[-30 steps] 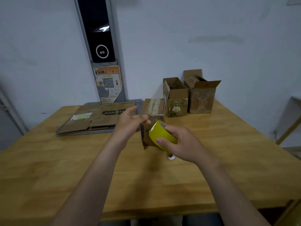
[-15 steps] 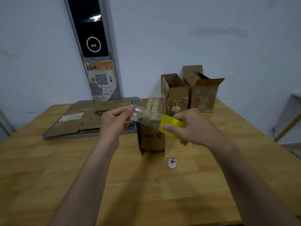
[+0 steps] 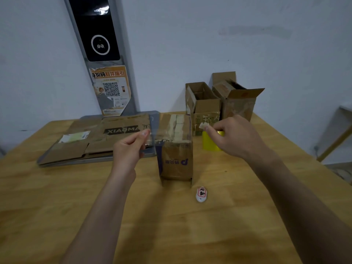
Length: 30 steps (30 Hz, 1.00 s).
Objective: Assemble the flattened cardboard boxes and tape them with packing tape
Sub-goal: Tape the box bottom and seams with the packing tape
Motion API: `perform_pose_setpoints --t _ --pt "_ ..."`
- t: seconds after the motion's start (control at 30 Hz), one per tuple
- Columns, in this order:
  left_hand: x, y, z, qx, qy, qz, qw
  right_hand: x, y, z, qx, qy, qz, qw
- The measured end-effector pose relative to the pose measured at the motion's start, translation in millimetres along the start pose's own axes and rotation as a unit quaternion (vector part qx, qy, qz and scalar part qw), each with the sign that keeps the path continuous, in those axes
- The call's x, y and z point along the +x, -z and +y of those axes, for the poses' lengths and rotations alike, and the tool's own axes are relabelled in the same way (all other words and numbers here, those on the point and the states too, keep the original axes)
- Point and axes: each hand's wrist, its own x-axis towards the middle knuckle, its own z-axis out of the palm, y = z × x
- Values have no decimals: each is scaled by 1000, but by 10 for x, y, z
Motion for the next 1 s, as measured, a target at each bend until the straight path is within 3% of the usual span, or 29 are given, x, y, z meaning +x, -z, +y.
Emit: perform_pose_setpoints --t 0.6,0.87,1.0 --pt "364 -218 -434 8 35 2 999 270 -619 120 -16 -22 -59 998" --pt "412 -294 -569 210 -161 33 964 322 -689 78 -24 -23 -52 998" --pt "455 -301 -533 281 -65 6 957 312 -688 75 -32 -21 -44 998"
